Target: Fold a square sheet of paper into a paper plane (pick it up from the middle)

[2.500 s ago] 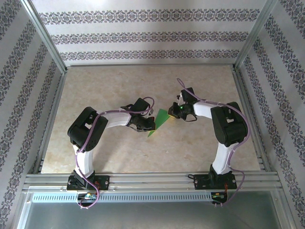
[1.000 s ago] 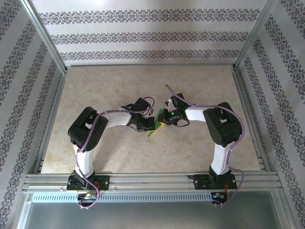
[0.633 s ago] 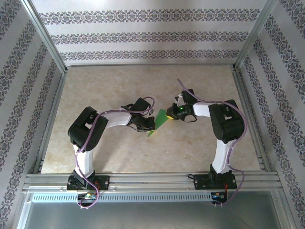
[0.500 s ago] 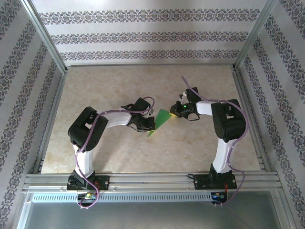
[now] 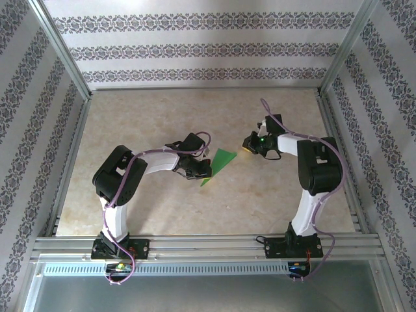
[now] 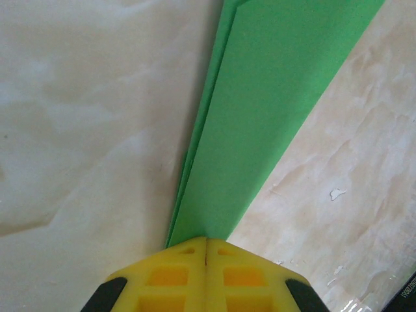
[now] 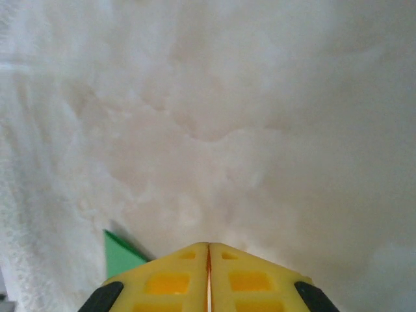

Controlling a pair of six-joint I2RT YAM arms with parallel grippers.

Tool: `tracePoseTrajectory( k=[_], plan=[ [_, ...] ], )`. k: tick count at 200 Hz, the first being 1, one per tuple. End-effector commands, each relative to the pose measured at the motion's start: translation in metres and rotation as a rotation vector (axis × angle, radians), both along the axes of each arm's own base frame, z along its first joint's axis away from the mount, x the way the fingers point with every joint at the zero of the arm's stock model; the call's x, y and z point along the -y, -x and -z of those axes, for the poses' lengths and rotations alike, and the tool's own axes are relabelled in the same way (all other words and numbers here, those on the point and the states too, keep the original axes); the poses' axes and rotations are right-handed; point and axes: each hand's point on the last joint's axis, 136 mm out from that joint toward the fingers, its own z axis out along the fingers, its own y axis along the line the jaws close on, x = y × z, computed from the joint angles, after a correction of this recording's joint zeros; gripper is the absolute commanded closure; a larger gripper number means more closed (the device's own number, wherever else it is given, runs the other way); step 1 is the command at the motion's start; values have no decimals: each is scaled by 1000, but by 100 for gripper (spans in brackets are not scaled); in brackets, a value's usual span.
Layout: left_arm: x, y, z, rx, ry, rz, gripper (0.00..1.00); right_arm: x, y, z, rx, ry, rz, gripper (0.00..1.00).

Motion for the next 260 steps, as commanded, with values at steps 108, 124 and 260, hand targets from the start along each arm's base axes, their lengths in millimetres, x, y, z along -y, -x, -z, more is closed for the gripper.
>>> tracePoseTrajectory(
  k=[108,124,260],
  plan=[
    [5,6,-19,-39,2,40,97,-107,77,24,-99,-11,-229,89],
    [13,-1,-34,3,46,48,95,-104,79,33,-121,6,-224,89],
    [-2,18,18,-89,-29,42,93,-94,85,44,-165,35,-205,89]
  ],
)
